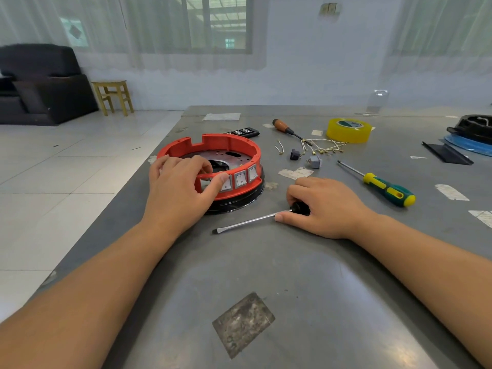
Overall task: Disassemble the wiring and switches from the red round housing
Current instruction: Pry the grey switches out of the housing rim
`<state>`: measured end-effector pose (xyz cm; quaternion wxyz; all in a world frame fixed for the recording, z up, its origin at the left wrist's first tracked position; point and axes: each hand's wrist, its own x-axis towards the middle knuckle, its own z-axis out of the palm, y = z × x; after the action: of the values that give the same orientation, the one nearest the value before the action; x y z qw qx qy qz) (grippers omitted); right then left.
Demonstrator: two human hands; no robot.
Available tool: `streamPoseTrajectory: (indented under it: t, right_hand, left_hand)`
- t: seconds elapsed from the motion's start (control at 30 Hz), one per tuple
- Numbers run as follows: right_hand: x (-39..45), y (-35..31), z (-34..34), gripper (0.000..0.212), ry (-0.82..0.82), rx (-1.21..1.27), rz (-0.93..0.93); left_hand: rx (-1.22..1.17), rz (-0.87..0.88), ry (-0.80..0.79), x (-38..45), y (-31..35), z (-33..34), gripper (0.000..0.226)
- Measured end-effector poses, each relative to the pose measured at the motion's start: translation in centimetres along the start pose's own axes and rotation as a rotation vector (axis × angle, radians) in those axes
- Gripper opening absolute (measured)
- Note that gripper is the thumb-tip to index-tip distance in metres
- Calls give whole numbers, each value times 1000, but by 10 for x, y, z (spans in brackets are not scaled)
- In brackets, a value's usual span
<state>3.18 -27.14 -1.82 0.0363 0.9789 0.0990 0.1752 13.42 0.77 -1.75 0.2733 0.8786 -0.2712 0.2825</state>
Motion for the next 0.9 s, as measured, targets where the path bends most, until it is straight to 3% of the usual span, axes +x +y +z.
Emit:
streamPoseTrajectory:
  t: [0.2,0.53,0.9]
  right_hand:
    - [0,6,-2,65,40,59,24]
    - [-10,17,-11,75,101,11,172]
    - [-15,9,-22,85,-2,-55,216]
  left_hand:
    - [-111,76,-56,-2,0,0,38]
    - [-194,47,-34,-3,1,0,35]
    - [-259,7,-9,-4,0,0,25]
